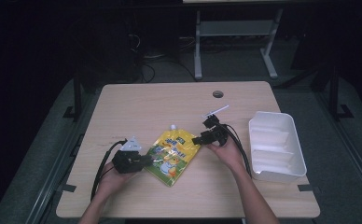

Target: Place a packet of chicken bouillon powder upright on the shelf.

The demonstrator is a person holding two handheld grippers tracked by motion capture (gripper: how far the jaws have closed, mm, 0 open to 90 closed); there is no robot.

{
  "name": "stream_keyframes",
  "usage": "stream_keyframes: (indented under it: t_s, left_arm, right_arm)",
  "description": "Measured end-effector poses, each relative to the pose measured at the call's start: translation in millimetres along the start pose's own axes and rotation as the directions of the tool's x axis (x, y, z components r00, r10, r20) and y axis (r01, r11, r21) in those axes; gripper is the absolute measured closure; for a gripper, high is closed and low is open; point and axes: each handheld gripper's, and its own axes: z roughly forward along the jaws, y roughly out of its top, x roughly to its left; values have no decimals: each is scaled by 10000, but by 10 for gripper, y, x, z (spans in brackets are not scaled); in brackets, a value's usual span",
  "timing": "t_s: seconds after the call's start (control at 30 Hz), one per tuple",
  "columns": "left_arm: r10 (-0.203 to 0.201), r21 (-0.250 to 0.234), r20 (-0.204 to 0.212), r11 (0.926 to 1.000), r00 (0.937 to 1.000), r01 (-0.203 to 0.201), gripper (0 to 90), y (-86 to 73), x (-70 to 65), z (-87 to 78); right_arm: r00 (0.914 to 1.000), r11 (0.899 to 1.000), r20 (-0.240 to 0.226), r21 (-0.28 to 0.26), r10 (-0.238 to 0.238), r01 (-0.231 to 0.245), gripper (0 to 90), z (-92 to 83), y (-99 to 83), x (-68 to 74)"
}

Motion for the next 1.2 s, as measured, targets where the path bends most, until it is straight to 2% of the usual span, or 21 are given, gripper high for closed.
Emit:
stream_keyframes:
  t_s: [0.17,0.27,0.3,0.4,0.47,0.5,0.57,0.67,0.7,0.77,0.83,0.93,1.0,1.07,1.2]
  left_arm:
    - [63,11,-90,10000,9999,-63,767,1,-12,10]
    - [106,10,-182,9999,9998,-106,765,2,-27,19]
    - [63,12,-178,10000,9998,-63,765,2,-26,19]
    - [40,14,-180,10000,9998,-40,765,0,-25,20]
    - [63,17,-205,10000,9998,-63,764,1,-27,23]
    - [33,19,-184,10000,9998,-33,759,0,-26,24]
    - [21,23,-163,10000,9999,-21,752,1,-25,23]
    - [36,20,-175,10000,9998,-36,749,0,-27,24]
    - [40,13,-192,10000,9998,-40,747,-1,-29,25]
    - [56,4,-195,10000,9998,-56,747,0,-30,25]
    - [61,4,-123,10000,9999,-61,748,-1,-21,24]
    - [37,-39,-57,10000,10000,-37,748,-4,-11,23]
    - [-12,-64,-30,10000,10000,11,746,-4,-11,22]
    - [-5,-65,7,10000,10000,5,733,1,-8,16]
    - [191,-178,-202,9997,9996,-195,700,11,-10,-30]
  right_arm:
    - [9998,9994,44,262,206,-207,487,38,-12,-23]
    - [9992,9979,-234,559,327,-314,525,86,-30,-24]
    - [9993,9976,-167,621,325,-314,527,95,-32,-15]
    - [9992,9982,-157,478,379,-371,552,76,-28,-3]
    - [9971,9983,-500,148,576,-569,582,30,-18,-2]
    - [9892,9968,-1266,-207,735,-767,593,-8,-11,8]
    - [9836,9969,-1671,-273,681,-737,594,-2,-5,42]
    - [9869,9982,-1510,-119,562,-587,597,40,-6,86]
    - [9905,9979,-1224,226,629,-606,597,112,-16,96]
    - [9911,9973,-1138,319,689,-657,603,173,-34,95]
    - [9892,9966,-1216,154,818,-805,627,219,-59,91]
    - [9897,9964,-1163,226,840,-819,660,258,-71,87]
    - [9891,9961,-1174,169,884,-870,724,285,-90,77]
    - [9869,9954,-1302,30,957,-961,824,272,-89,66]
    - [9851,9960,-1512,-211,824,-866,870,210,-66,80]
